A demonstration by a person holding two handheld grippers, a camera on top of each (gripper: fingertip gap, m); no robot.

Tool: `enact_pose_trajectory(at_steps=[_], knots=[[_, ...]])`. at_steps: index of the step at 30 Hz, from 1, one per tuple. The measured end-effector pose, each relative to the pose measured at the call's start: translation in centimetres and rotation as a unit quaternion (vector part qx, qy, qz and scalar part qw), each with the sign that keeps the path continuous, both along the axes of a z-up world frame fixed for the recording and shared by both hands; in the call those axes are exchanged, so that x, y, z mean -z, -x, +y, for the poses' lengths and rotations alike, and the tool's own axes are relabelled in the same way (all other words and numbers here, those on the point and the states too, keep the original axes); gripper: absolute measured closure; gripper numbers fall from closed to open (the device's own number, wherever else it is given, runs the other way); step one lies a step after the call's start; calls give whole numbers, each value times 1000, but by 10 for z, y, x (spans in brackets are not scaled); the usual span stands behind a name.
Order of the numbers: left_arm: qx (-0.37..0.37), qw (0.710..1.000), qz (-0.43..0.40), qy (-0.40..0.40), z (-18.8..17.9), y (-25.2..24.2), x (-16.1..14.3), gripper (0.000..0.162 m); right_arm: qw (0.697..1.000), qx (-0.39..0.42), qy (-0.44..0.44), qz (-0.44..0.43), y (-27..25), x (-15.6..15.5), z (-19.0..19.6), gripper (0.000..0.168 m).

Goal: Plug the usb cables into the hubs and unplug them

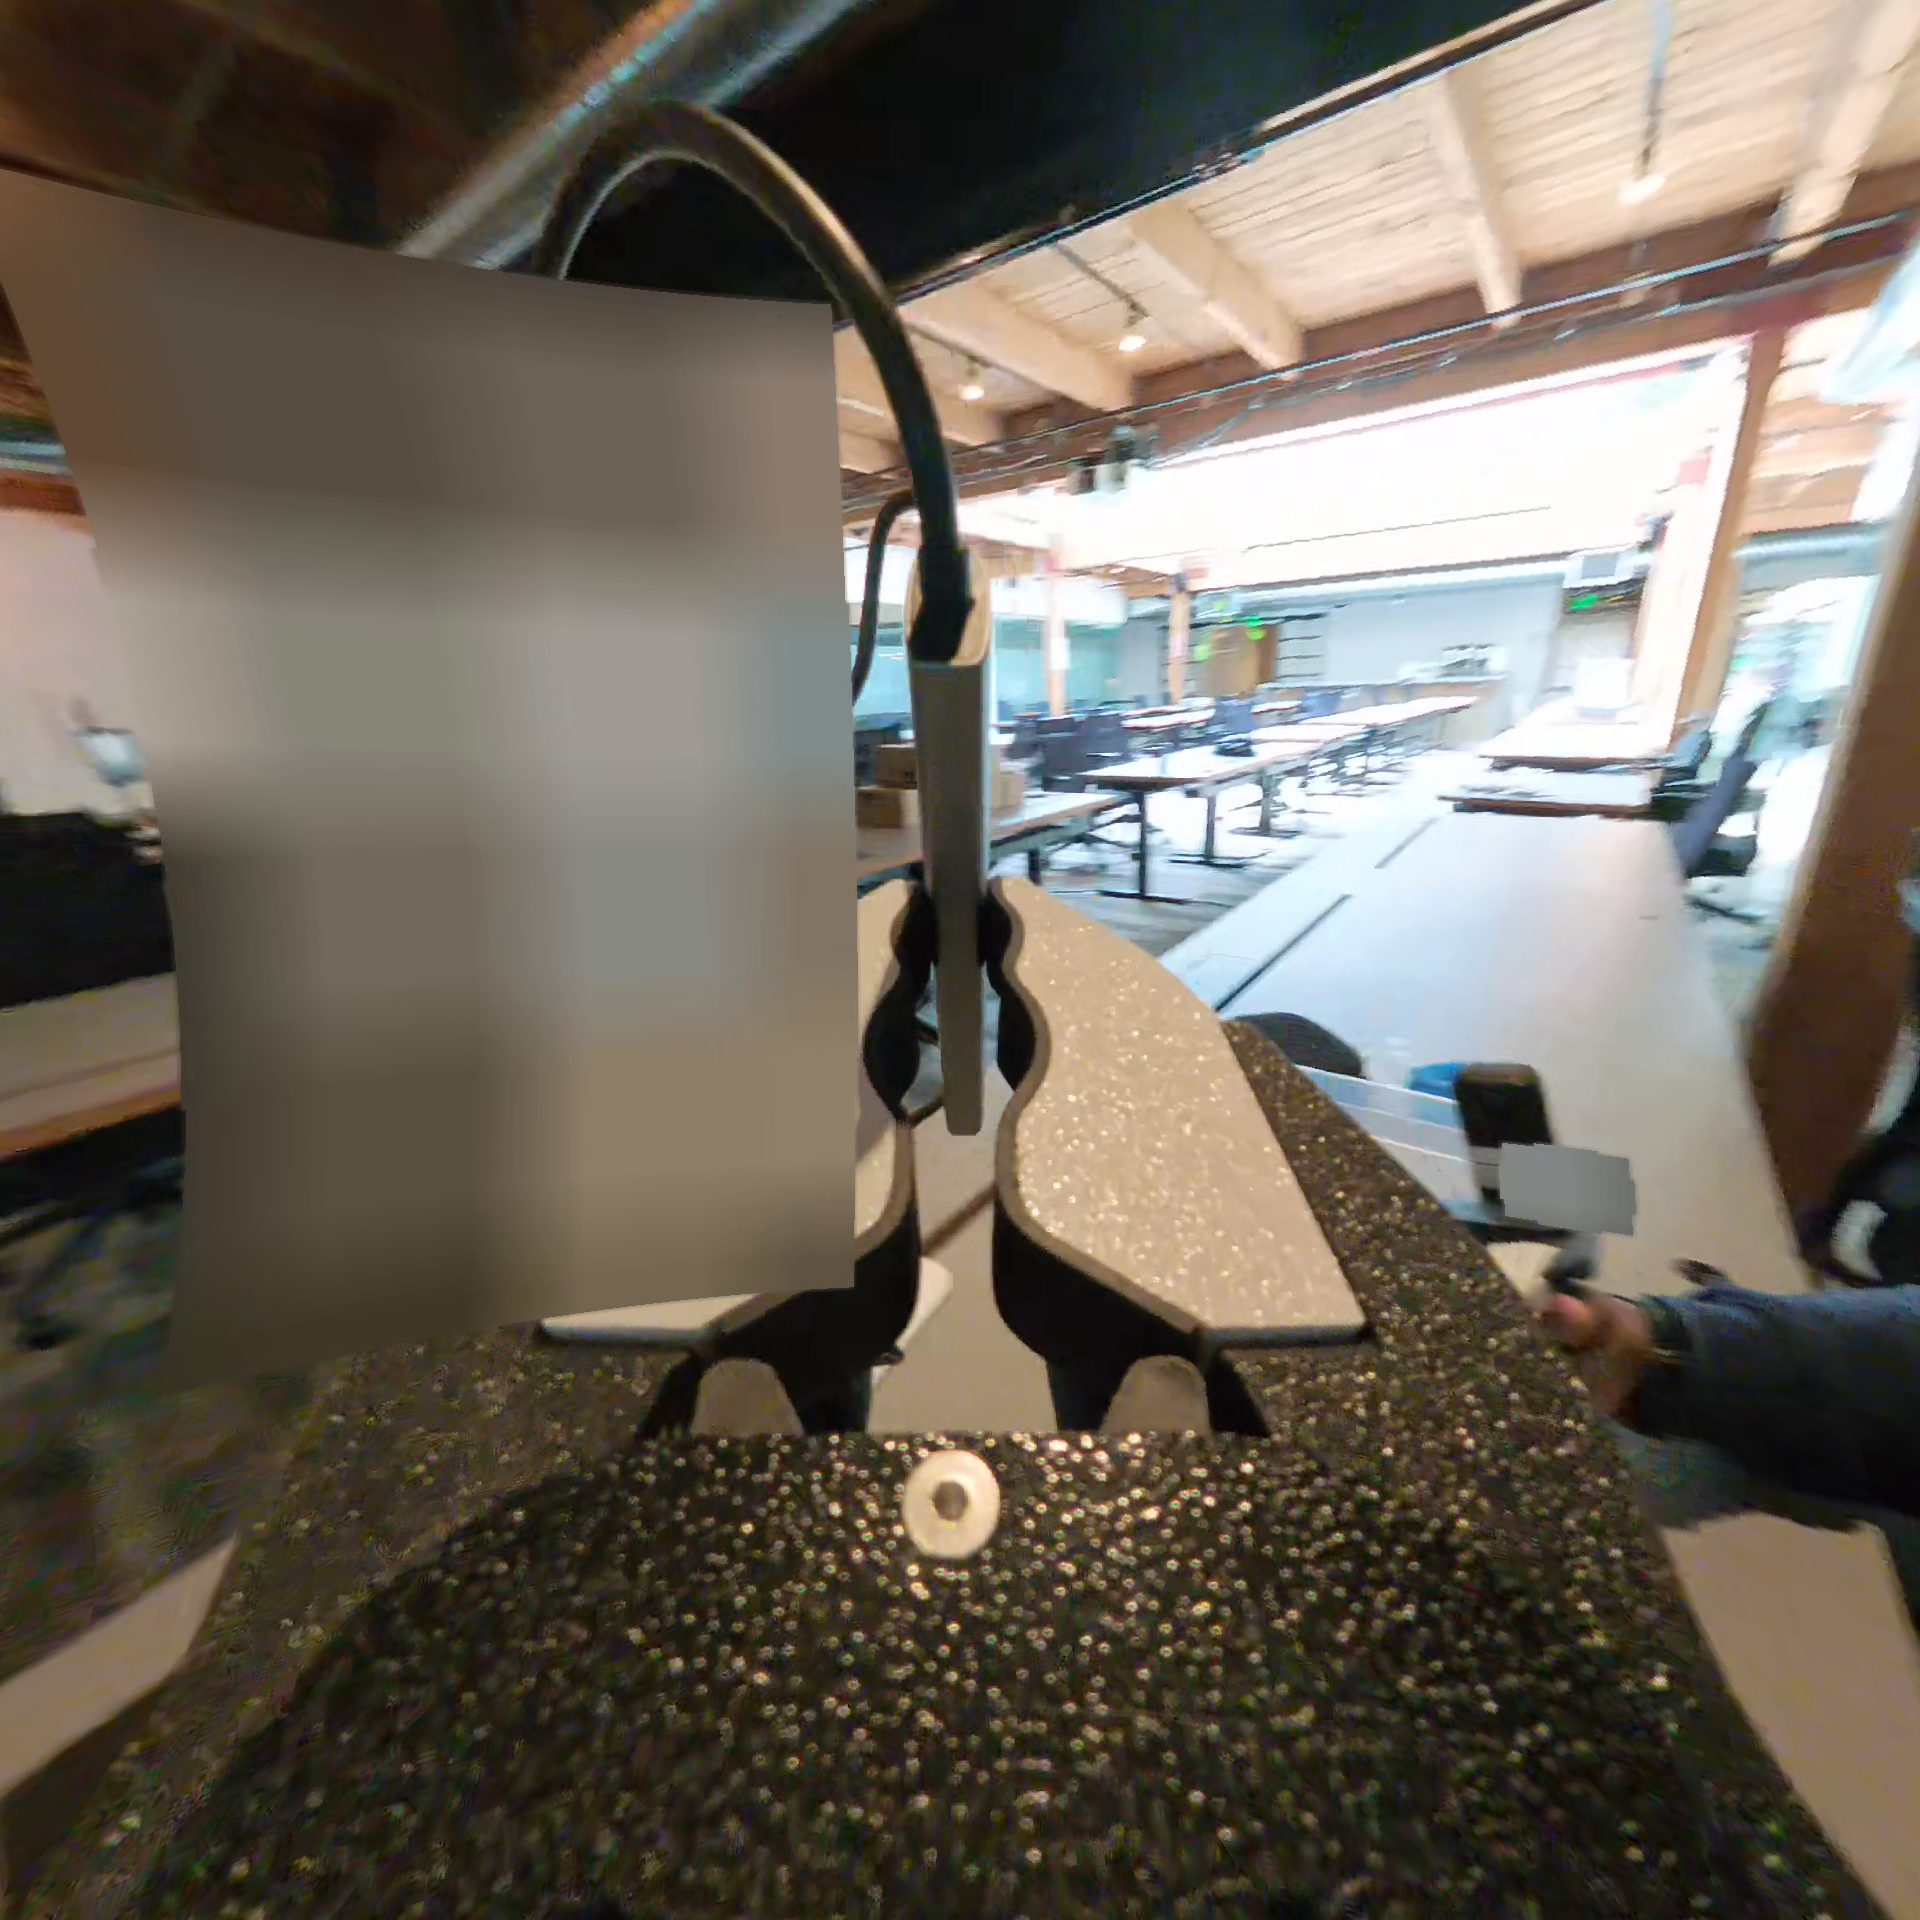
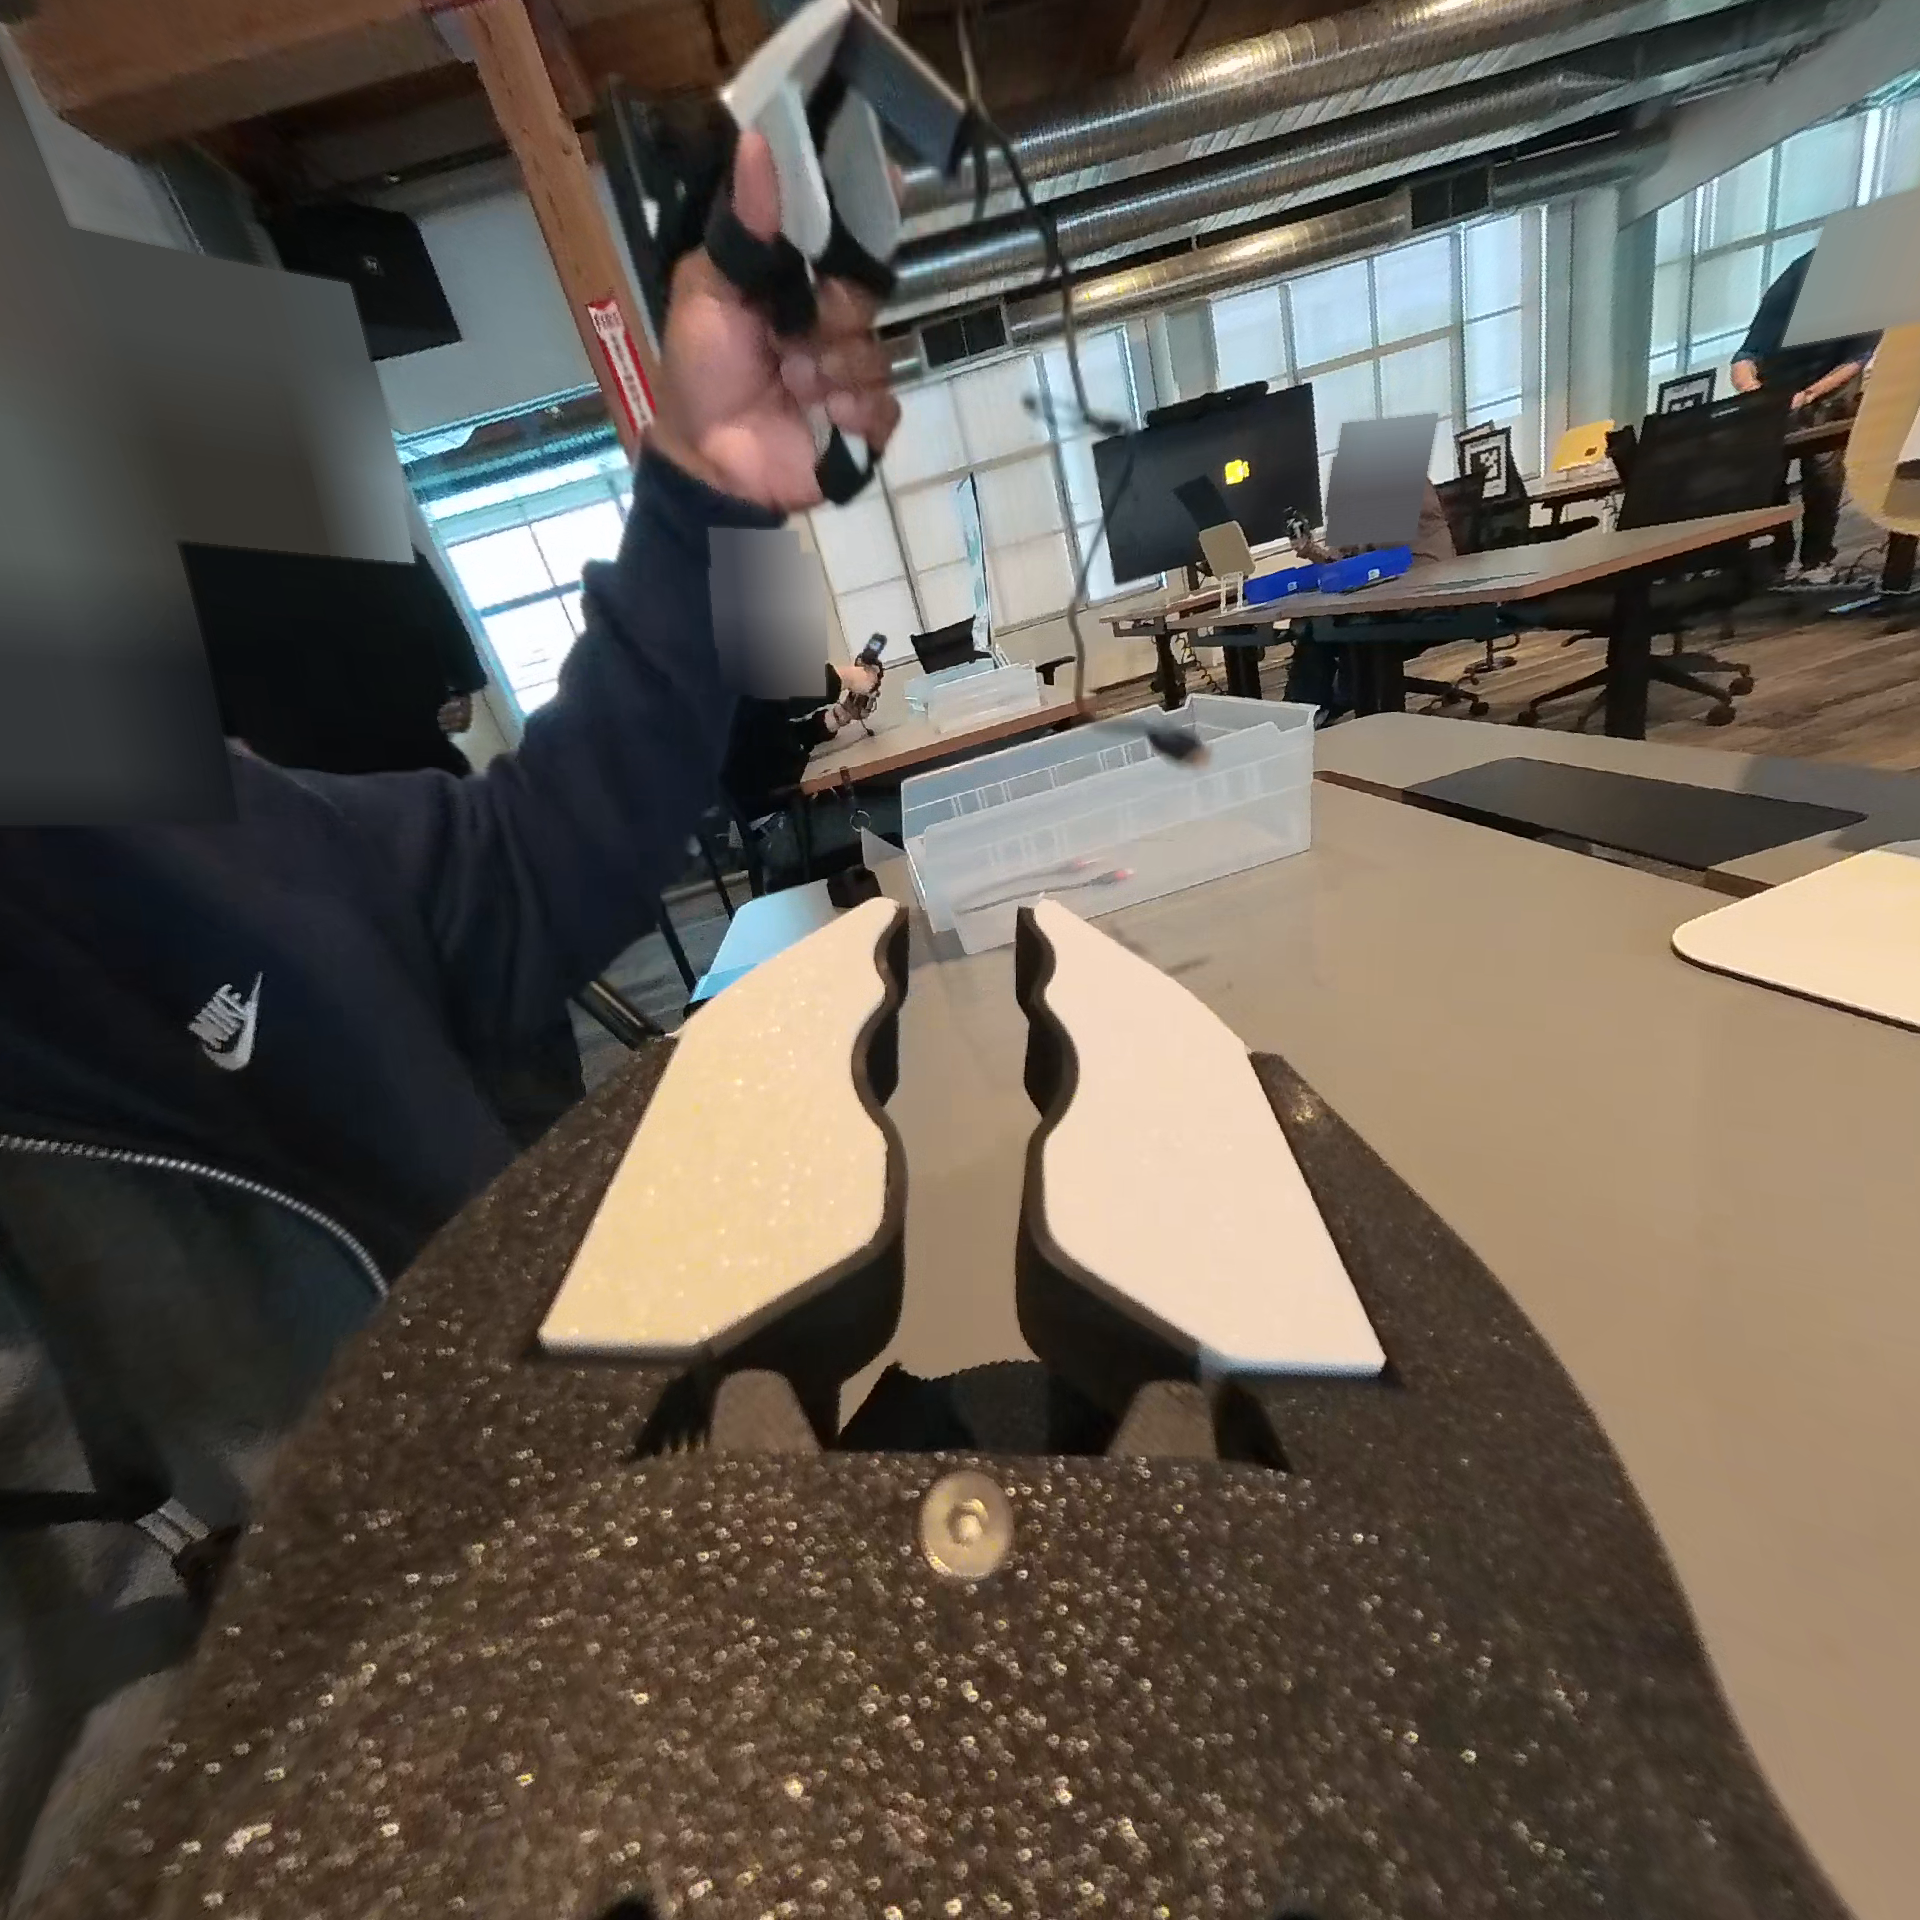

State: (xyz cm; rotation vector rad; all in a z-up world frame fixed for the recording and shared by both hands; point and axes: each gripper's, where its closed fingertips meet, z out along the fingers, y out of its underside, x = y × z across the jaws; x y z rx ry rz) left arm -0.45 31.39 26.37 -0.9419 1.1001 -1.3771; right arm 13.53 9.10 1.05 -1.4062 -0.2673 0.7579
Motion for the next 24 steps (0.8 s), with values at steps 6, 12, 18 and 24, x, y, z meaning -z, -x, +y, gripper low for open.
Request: enact_pose_trajectory(at_steps=[6, 12, 18, 24], knots=[[-118, 991, 4, -55, 57, 60, -67, 152, 1000, 0, 9, 4, 1, 7, 4, 150], [-181, 980, 81, -26, 105, 78, -2, 152, 1000, -5, 16, 0, 6, 12, 6, 151], [-203, 966, 147, 61, 154, 84, 109, 153, 1000, -7, 20, 1, 8, 15, 8, 151], [-215, 935, 260, 110, 183, 78, 214, 153, 1000, -7, 20, 2, 7, 14, 7, 152]])
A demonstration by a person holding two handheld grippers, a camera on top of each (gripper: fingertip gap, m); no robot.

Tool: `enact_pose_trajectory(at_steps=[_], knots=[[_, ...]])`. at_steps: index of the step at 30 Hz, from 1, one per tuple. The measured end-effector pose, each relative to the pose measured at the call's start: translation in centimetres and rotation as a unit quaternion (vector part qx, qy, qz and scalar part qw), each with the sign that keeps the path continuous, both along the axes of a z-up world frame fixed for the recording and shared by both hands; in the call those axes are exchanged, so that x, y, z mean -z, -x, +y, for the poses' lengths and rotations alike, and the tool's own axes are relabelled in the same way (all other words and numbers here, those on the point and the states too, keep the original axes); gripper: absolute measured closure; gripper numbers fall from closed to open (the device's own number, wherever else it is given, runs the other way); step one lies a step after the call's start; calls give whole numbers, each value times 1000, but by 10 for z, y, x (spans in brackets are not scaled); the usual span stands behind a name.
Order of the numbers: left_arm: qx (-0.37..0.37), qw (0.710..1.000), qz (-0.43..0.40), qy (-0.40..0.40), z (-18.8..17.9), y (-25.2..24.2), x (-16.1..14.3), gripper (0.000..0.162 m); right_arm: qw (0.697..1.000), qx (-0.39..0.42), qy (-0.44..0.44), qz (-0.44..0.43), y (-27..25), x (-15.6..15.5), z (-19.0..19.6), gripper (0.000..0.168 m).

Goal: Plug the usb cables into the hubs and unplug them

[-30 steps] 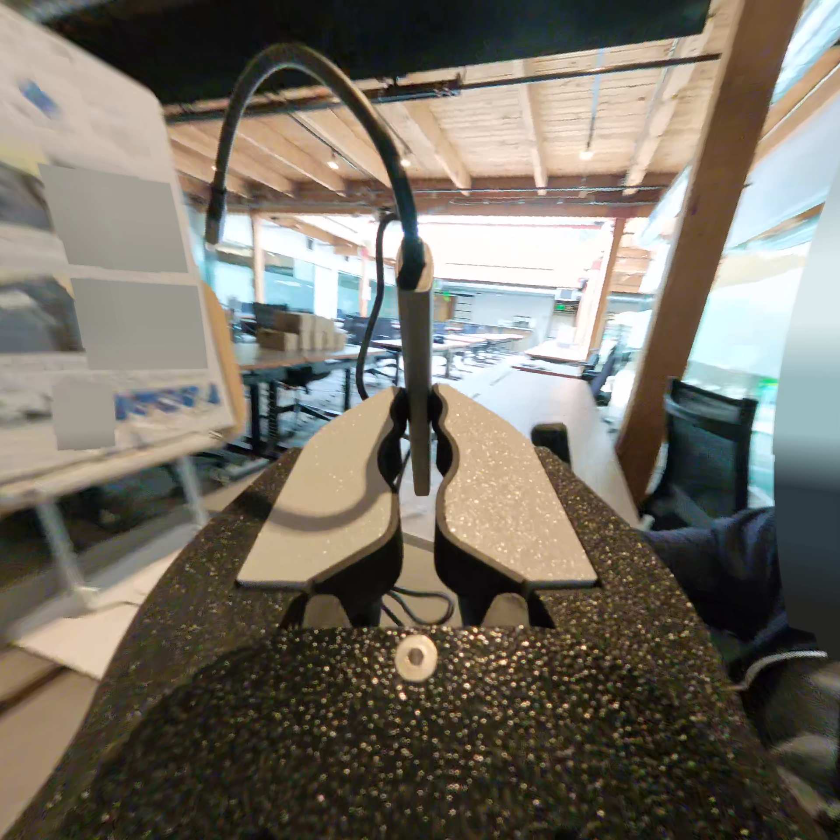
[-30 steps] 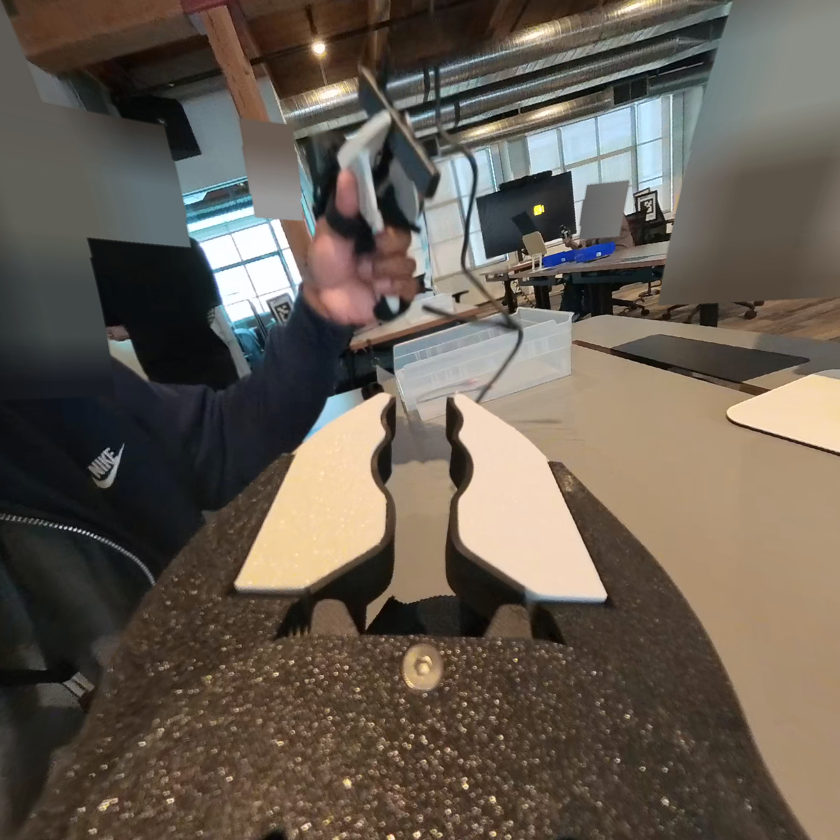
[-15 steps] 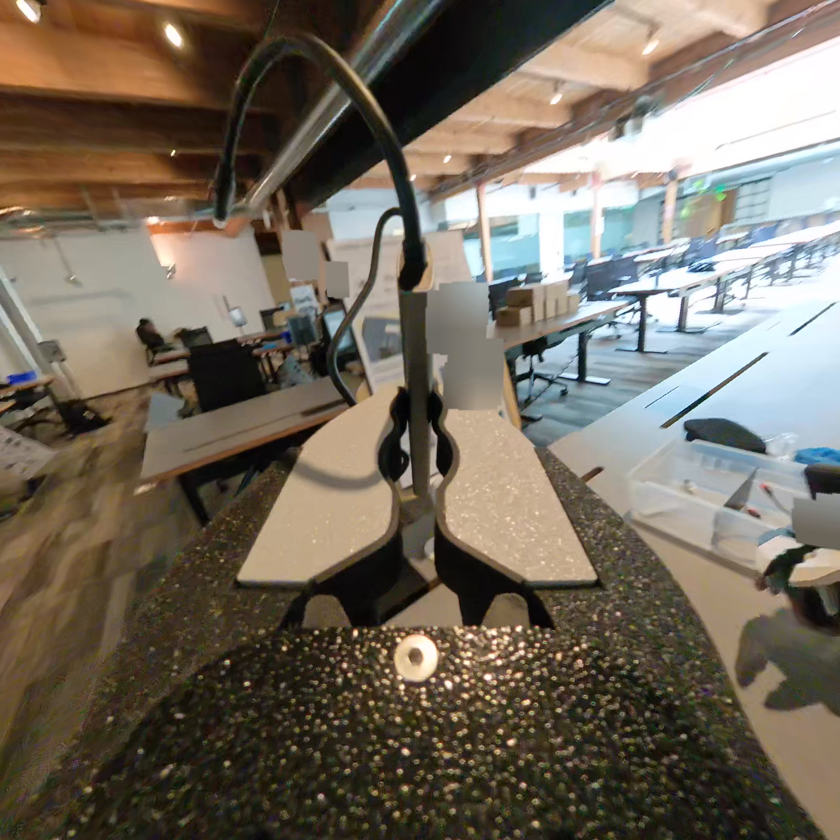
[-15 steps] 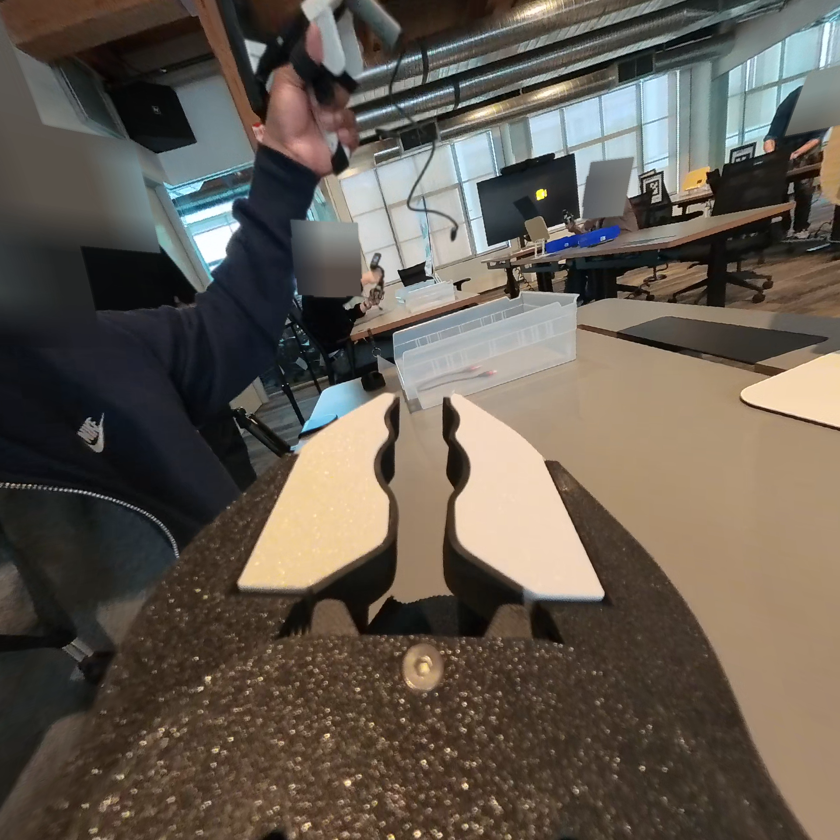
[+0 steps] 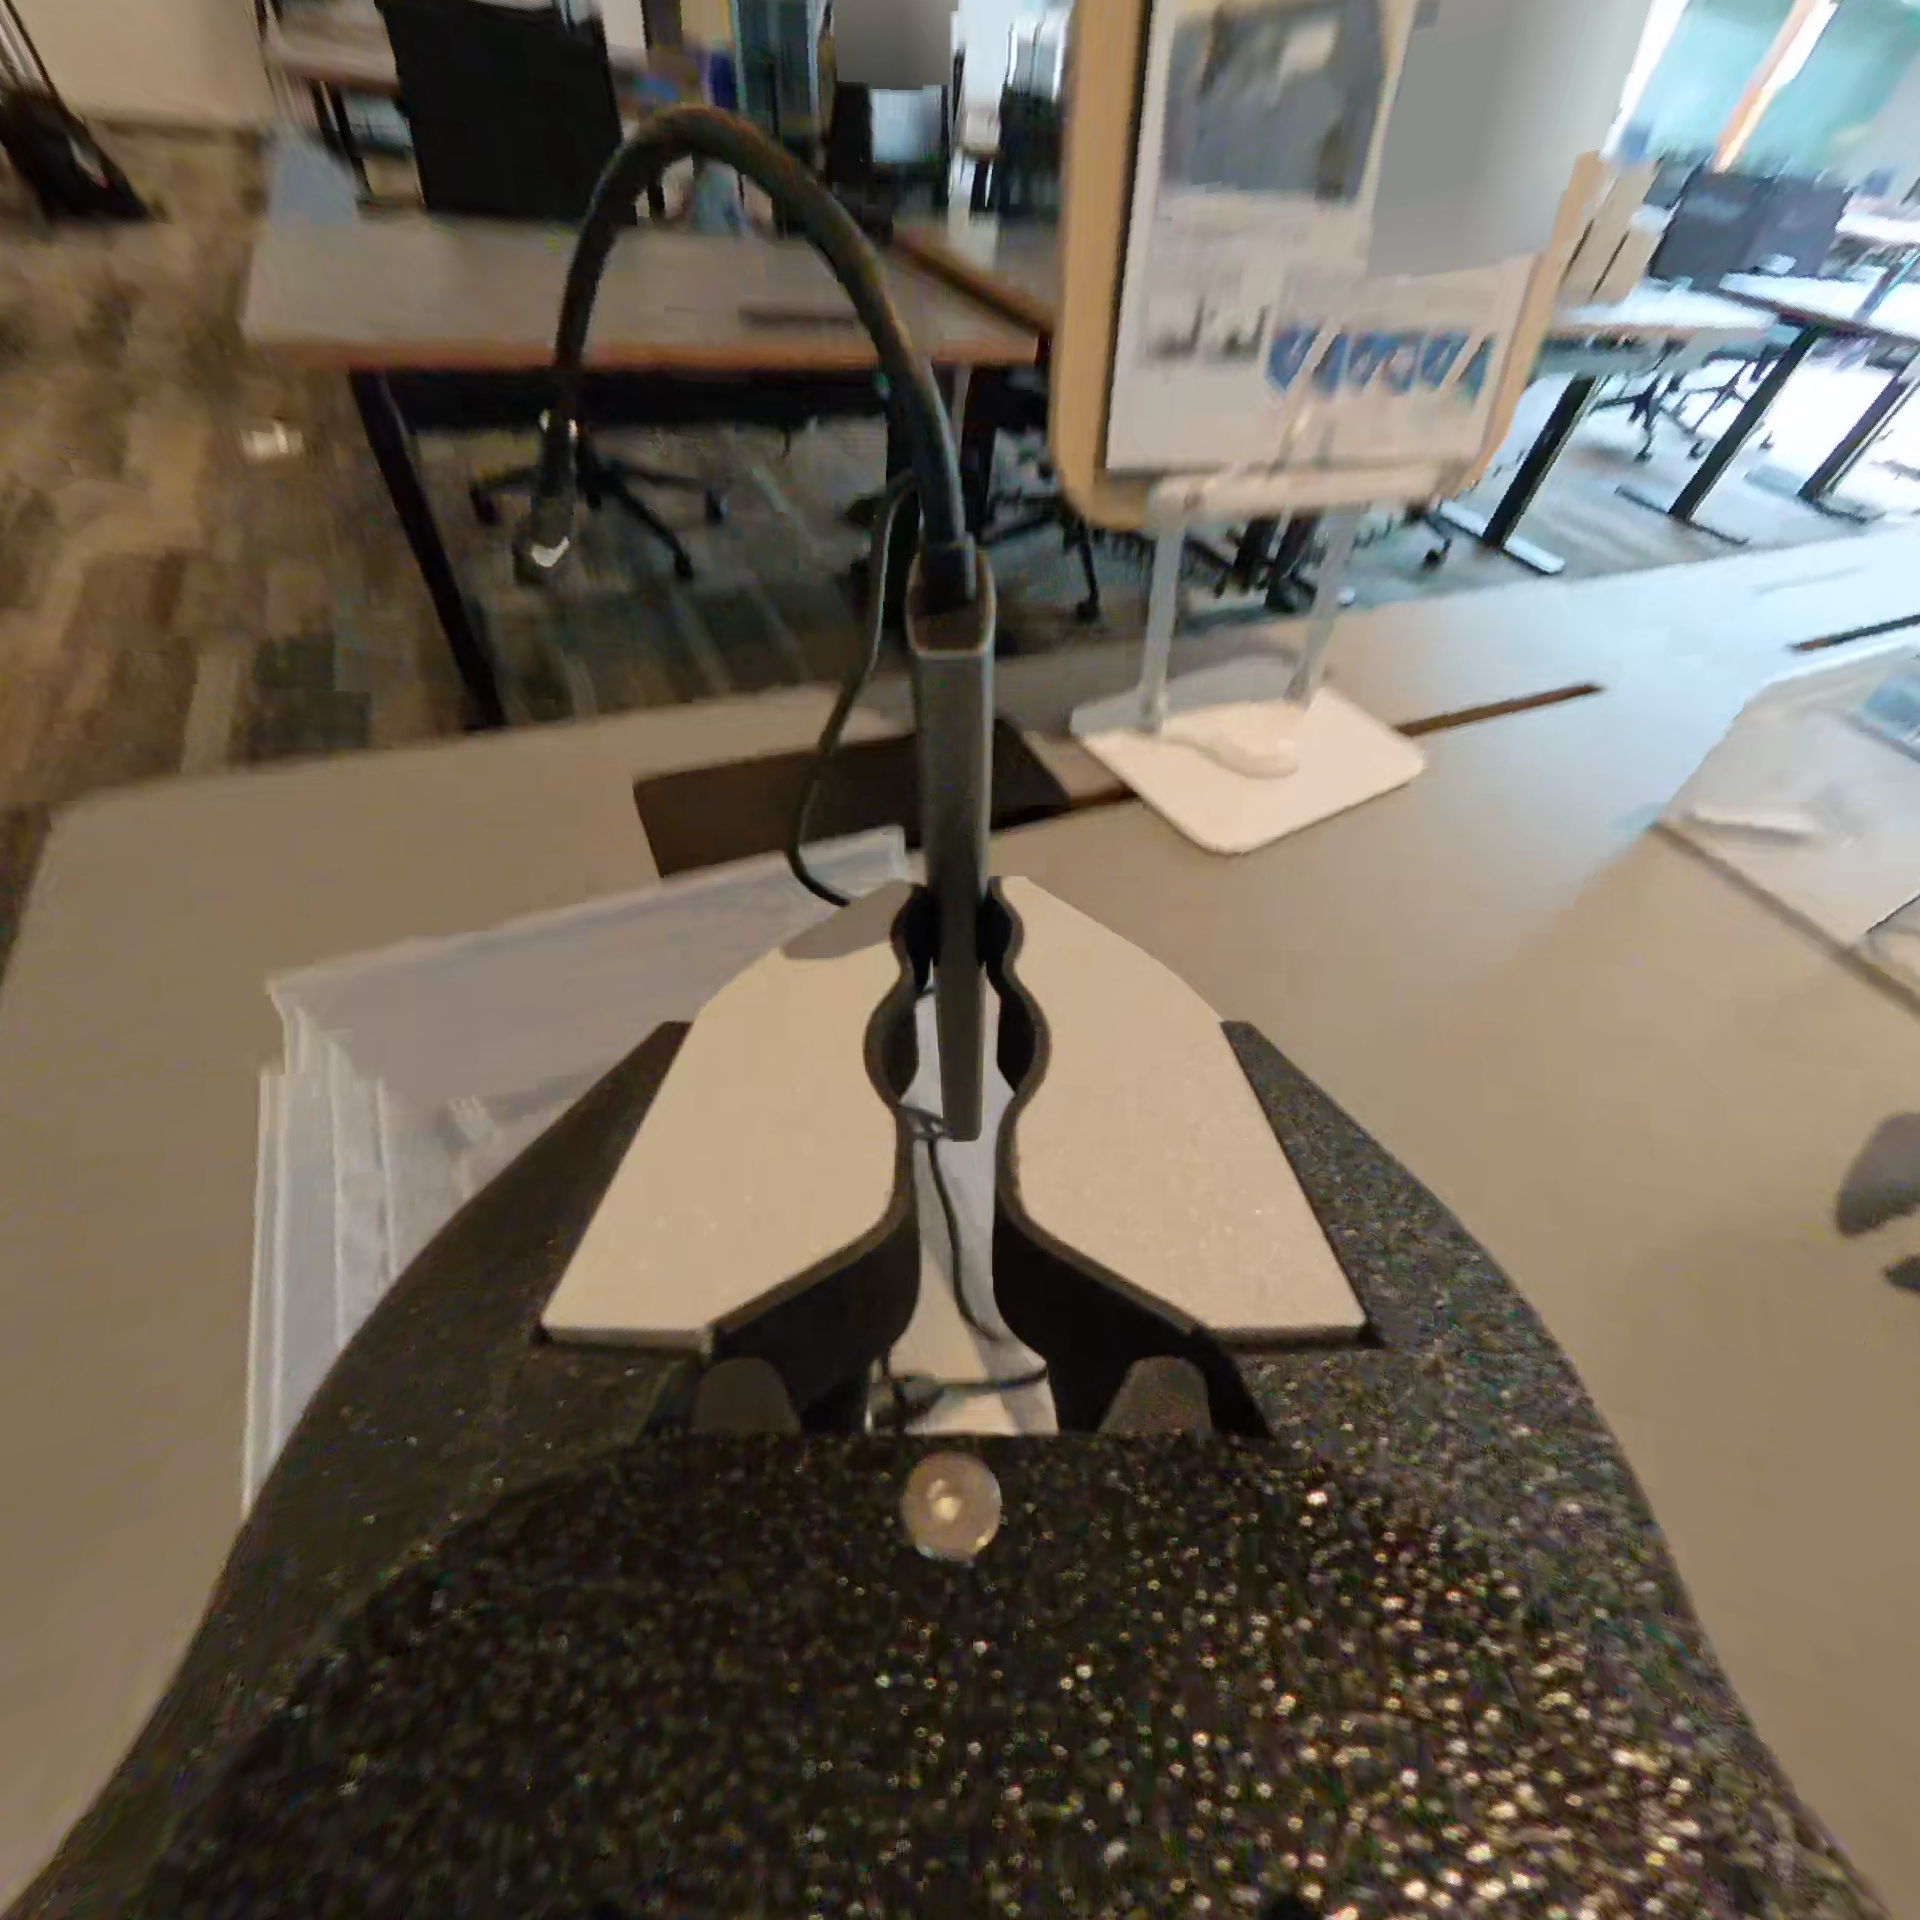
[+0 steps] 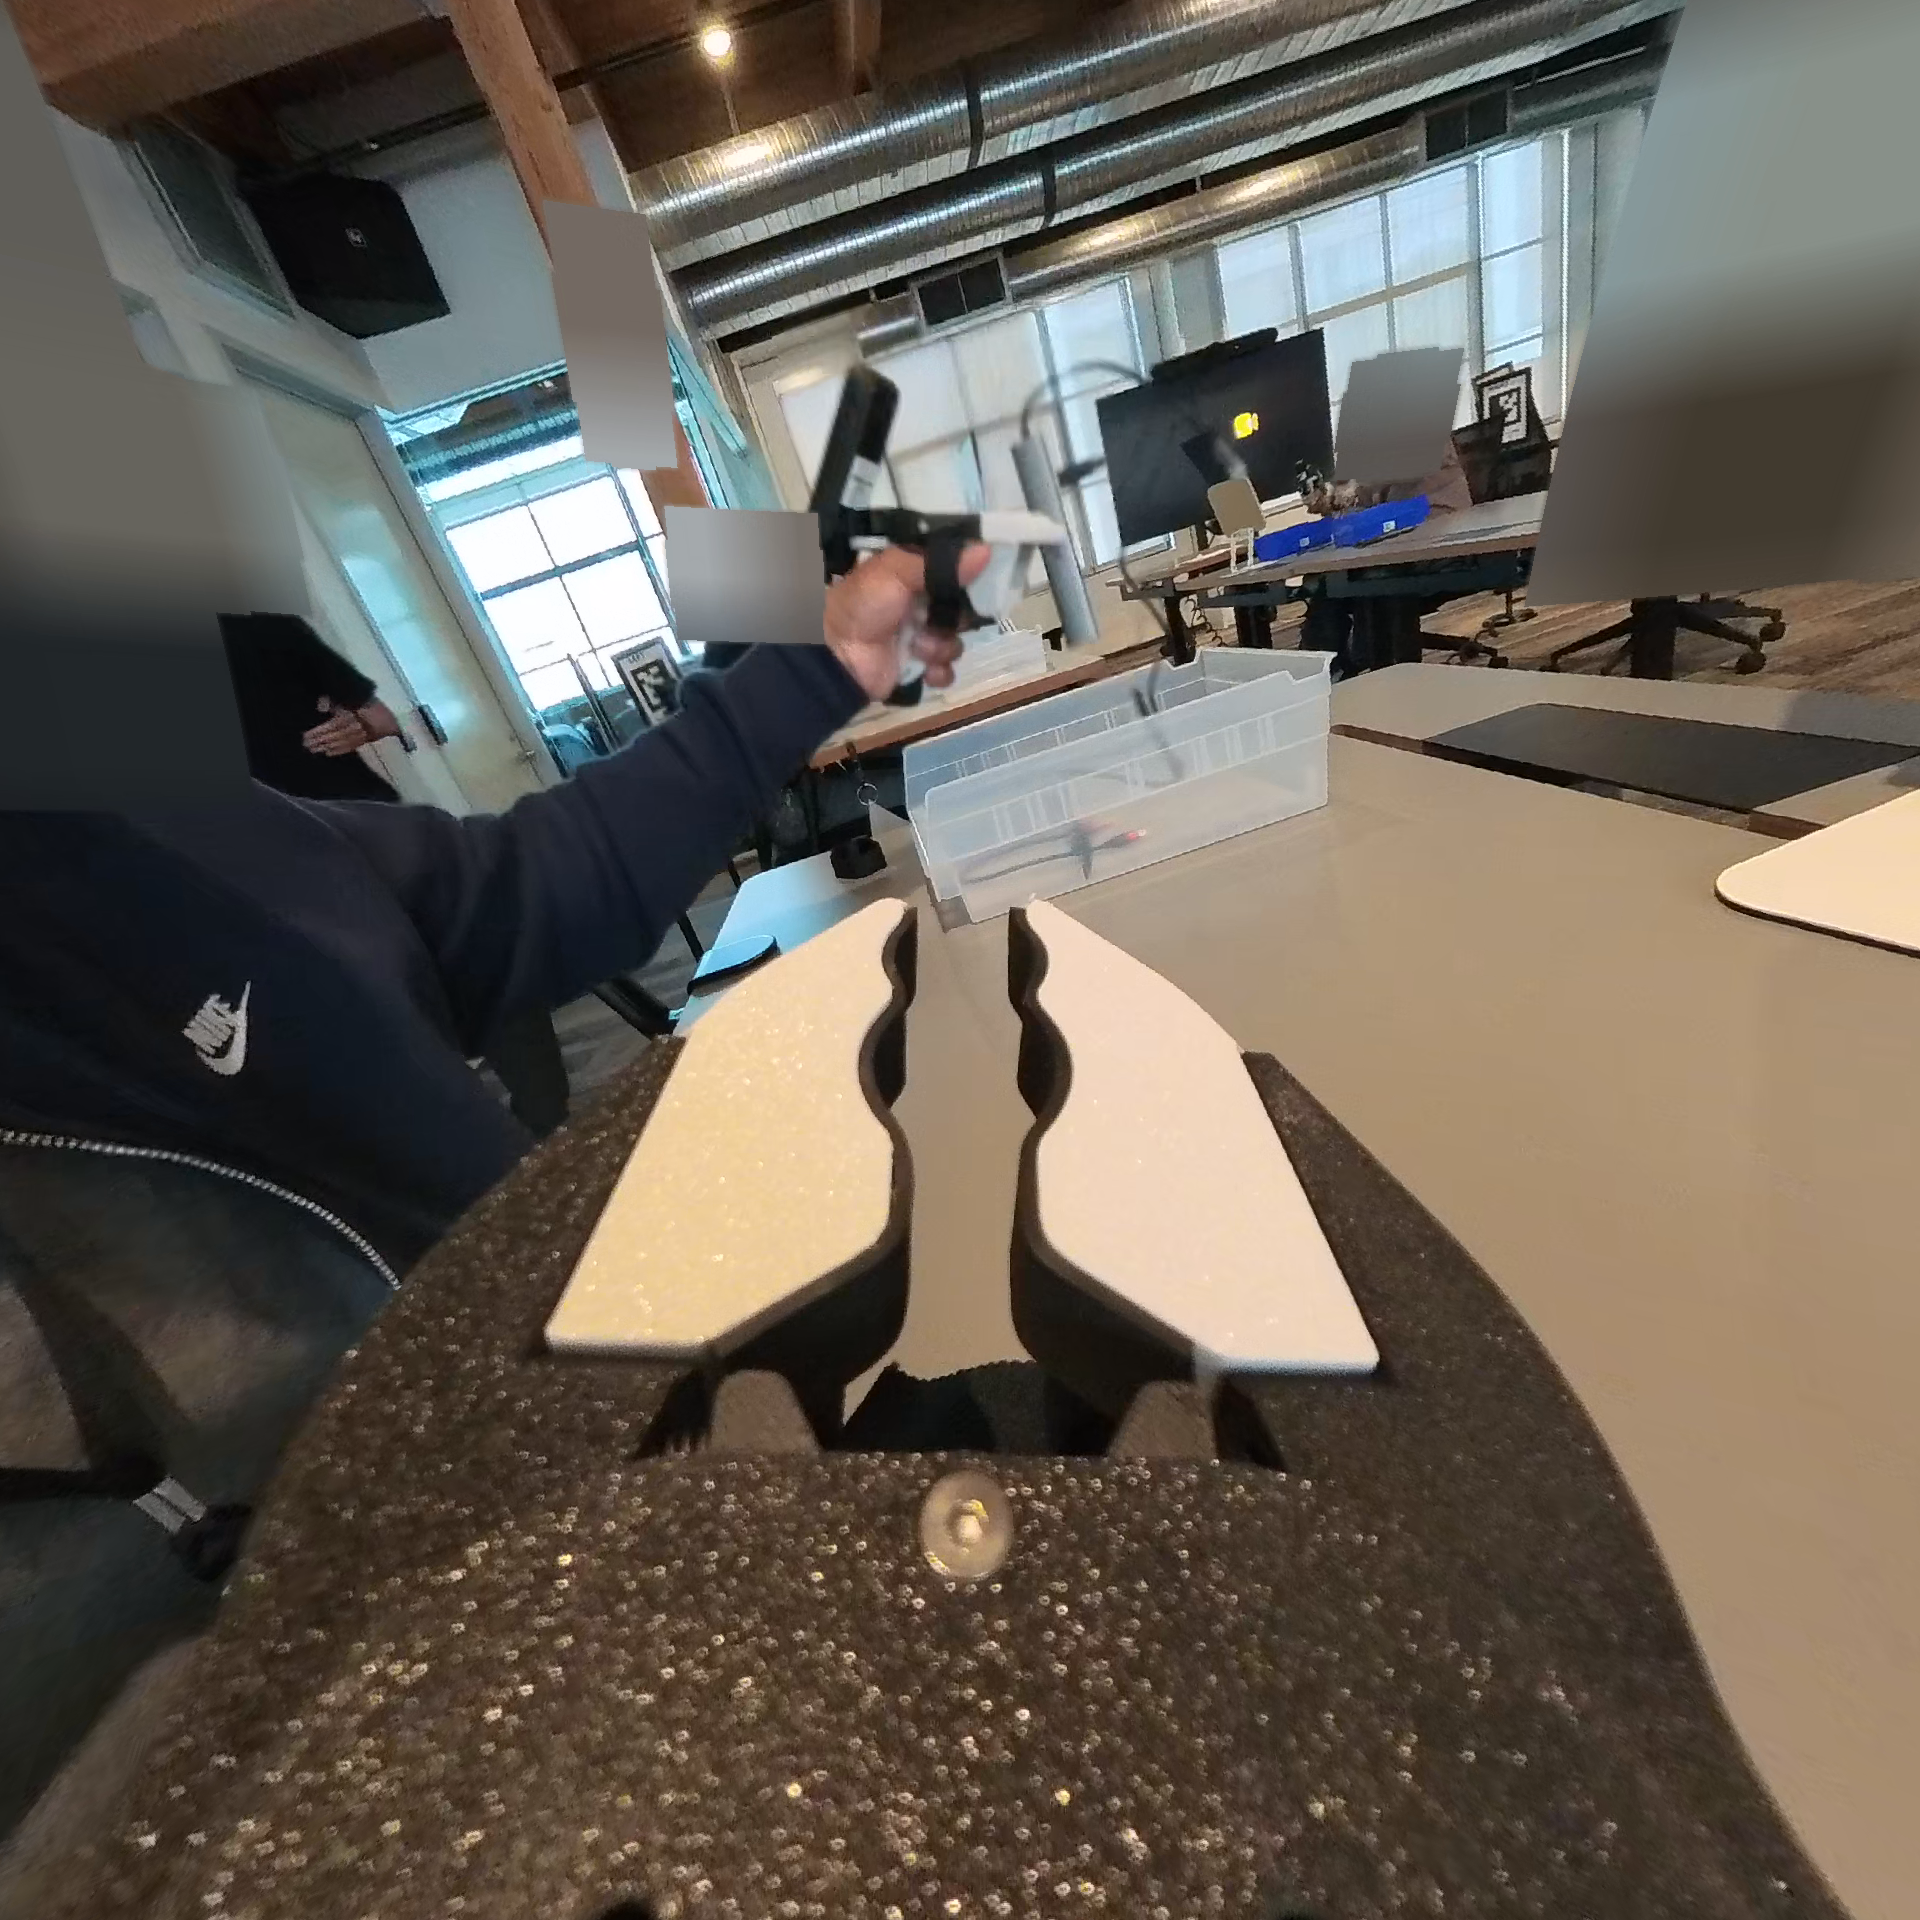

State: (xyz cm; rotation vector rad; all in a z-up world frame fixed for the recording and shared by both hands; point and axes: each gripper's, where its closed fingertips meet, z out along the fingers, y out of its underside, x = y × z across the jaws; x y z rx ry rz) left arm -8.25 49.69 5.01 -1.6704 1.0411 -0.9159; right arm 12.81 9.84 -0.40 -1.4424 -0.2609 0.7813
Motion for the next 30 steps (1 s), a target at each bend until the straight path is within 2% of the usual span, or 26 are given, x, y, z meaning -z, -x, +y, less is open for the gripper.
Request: enact_pose_trajectory(at_steps=[6, 9, 12, 16, 19, 21, 24, 27, 30], knots=[[-35, 984, 134, 109, 17, 16, 107, 152, 1000, -1, -5, 0, 1, -3, -2, 153], [-49, 974, 174, 136, 19, 26, 136, 153, 1000, -4, -4, -1, 2, -3, -3, 153], [-57, 969, 192, 142, 17, 32, 147, 153, 1000, -4, -3, -3, 3, -3, -3, 153], [-58, 966, 211, 140, 9, 41, 144, 144, 1000, -3, -7, -7, 2, -6, -5, 153], [-68, 971, 208, 97, 3, 47, 121, 142, 1000, -3, -10, -6, 2, -9, -7, 153], [-78, 971, 212, 81, -5, 52, 105, 128, 1000, -2, -9, -5, 1, -10, -7, 153], [-83, 977, 196, 2, -21, 50, 65, 120, 1000, 3, -8, -5, -1, -14, -10, 152], [-20, 986, 145, -80, -66, 21, 22, 116, 999, 28, 0, -28, -10, -22, -17, 151], [86, 980, 108, -144, -129, -21, 2, 116, 994, 74, 4, -79, -32, -37, -38, 151]])
